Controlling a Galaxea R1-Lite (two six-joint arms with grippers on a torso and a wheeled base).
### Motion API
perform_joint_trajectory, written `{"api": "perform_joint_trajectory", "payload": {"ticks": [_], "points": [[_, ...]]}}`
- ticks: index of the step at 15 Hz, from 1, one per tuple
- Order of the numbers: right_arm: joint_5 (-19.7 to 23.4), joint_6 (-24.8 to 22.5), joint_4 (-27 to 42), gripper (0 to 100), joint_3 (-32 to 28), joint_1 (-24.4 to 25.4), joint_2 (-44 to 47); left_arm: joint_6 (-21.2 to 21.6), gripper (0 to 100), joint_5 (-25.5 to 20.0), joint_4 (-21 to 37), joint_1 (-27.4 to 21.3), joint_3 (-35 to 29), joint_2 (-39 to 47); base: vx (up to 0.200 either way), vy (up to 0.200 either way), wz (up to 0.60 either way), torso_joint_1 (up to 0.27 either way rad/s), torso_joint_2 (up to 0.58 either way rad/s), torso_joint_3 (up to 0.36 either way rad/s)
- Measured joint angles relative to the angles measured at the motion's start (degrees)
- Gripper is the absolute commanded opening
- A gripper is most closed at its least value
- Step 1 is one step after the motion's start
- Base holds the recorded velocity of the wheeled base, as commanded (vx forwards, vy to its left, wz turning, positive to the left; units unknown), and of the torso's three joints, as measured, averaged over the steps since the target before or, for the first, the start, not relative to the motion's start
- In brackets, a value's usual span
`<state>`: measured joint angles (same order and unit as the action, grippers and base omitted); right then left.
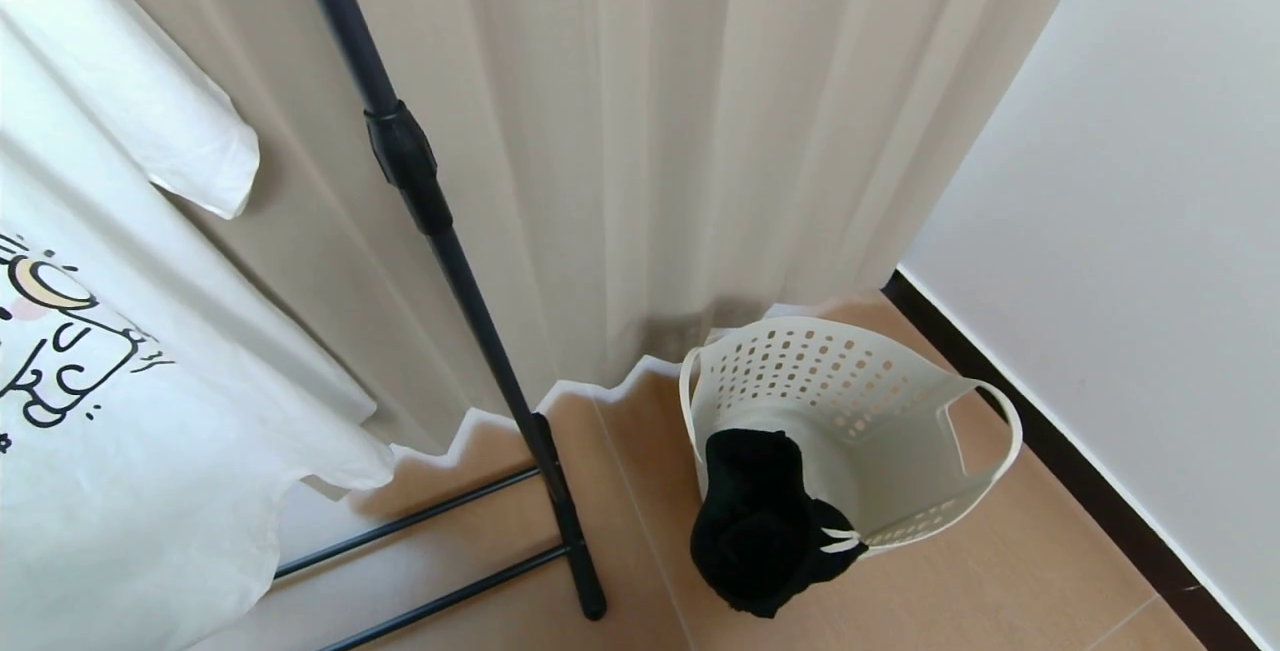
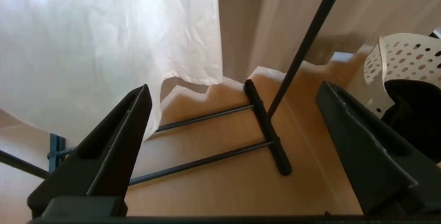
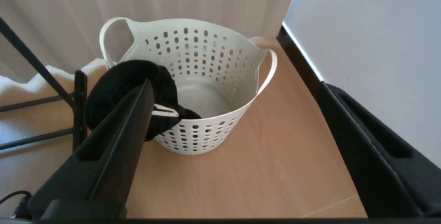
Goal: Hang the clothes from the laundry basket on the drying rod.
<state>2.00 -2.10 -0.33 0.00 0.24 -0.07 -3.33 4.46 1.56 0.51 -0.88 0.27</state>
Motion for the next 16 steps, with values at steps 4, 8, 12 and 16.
{"api": "perform_joint_trajectory", "payload": {"ticks": [4,8,12,16], "points": [[0.0,0.0,0.0,100,0.0,0.0,0.0,0.0,100,0.0,0.0,0.0,0.0,0.0,0.0,0.0,0.0,0.005,0.0,-0.199],[0.0,0.0,0.1,100,0.0,0.0,0.0,0.0,100,0.0,0.0,0.0,0.0,0.0,0.0,0.0,0.0,0.005,0.0,-0.195],[0.0,0.0,0.1,100,0.0,0.0,0.0,0.0,100,0.0,0.0,0.0,0.0,0.0,0.0,0.0,0.0,0.005,0.0,-0.196],[0.0,0.0,0.1,100,0.0,0.0,0.0,-0.1,100,0.0,0.0,0.0,0.0,0.0,0.0,0.0,0.0,0.001,0.0,-0.188]]}}
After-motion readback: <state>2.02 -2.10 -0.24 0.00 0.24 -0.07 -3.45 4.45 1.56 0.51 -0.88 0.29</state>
